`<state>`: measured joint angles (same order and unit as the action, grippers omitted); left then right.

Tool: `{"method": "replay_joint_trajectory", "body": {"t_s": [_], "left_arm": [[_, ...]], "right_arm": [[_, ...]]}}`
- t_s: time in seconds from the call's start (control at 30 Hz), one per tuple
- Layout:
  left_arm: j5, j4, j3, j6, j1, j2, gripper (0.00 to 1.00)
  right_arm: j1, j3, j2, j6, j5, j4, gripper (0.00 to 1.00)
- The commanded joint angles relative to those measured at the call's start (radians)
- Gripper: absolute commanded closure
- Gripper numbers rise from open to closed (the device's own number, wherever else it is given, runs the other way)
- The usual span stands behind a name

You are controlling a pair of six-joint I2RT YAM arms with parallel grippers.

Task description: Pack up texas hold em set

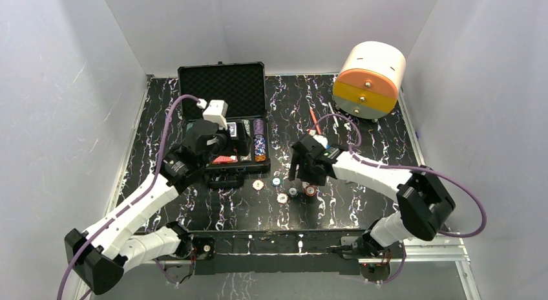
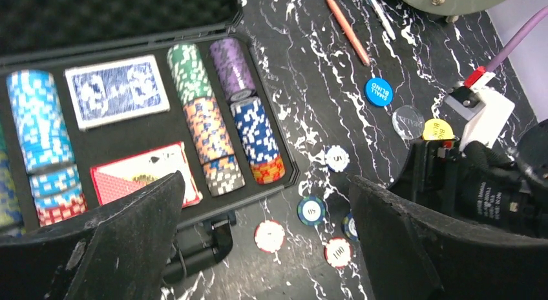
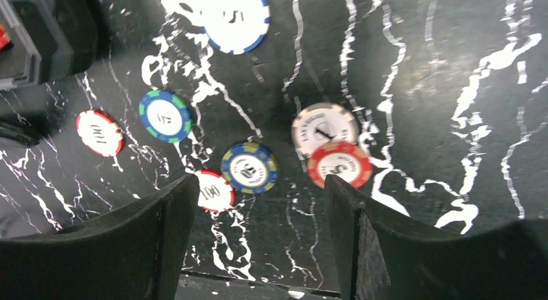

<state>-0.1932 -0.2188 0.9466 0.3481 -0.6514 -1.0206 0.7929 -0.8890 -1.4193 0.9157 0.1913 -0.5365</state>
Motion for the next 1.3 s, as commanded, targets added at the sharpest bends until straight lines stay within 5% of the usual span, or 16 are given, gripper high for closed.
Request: {"method": "replay_joint_trajectory", "body": {"t_s": [0.0,0.37,0.87,0.97,1.27], "left_arm": [[-0.079,-0.042,-0.049,0.177,0.002,0.115,0.02],[-0.124,-0.199,-0.072,0.243,0.002,0.192,0.02],[-0.062,-0.242,-0.095,0.255,0.002,0.206,0.02],[-0.051,-0.261,-0.105,0.271,0.002,0.199,0.02],[0.095,-0.198,-0.179,0.316,0.003,0.166,0.02]], "right_arm": [[0.079,-0.098,-0.071,0.083,0.078,-0.081,0.22],[0.163,-0.188,-0.246,0.220,0.121,-0.158,0.23],[0.202,-0.267,-0.400,0.286,0.211,-0.270,0.48],[0.203,-0.261,-0.374,0.286,0.229,-0.250,0.60],[0.200,-0.202,-0.112,0.185,0.167,-0.009,0.62]]}}
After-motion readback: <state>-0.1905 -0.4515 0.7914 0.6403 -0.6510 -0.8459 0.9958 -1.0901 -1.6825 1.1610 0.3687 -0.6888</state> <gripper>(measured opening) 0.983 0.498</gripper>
